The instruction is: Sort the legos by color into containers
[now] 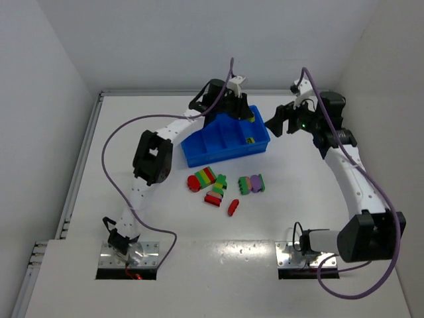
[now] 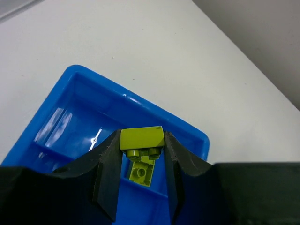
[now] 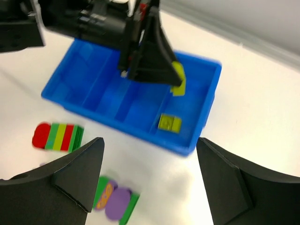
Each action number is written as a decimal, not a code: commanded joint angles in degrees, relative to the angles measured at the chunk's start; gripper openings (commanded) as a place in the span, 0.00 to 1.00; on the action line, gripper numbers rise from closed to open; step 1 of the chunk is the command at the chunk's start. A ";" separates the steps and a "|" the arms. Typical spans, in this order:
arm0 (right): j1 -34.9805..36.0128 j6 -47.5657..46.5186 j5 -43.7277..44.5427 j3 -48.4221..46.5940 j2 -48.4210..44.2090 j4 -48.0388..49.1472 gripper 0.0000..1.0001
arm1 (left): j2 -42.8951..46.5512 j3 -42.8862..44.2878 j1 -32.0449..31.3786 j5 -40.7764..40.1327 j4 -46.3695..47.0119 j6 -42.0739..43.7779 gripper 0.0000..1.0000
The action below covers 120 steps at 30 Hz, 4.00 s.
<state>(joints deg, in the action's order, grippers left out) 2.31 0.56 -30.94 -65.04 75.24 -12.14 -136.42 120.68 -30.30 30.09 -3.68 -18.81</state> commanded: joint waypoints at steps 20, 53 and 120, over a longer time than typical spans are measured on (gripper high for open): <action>-1.78 -12.60 -8.18 11.15 -9.93 -14.85 0.80 | -3.60 5.36 -0.37 -4.25 6.14 -2.29 0.79; -6.17 1.90 4.40 19.16 -16.88 -7.99 0.80 | 41.68 -56.26 -29.81 -20.77 -18.64 11.96 0.70; -10.49 -11.69 -12.38 16.00 -0.63 -18.32 0.80 | 21.28 -24.53 4.64 -38.79 -27.25 10.19 0.45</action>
<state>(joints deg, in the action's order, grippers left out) -9.19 -1.87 -39.99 -45.17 72.60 -24.10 -114.80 94.02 -26.04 -8.67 -30.81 -7.62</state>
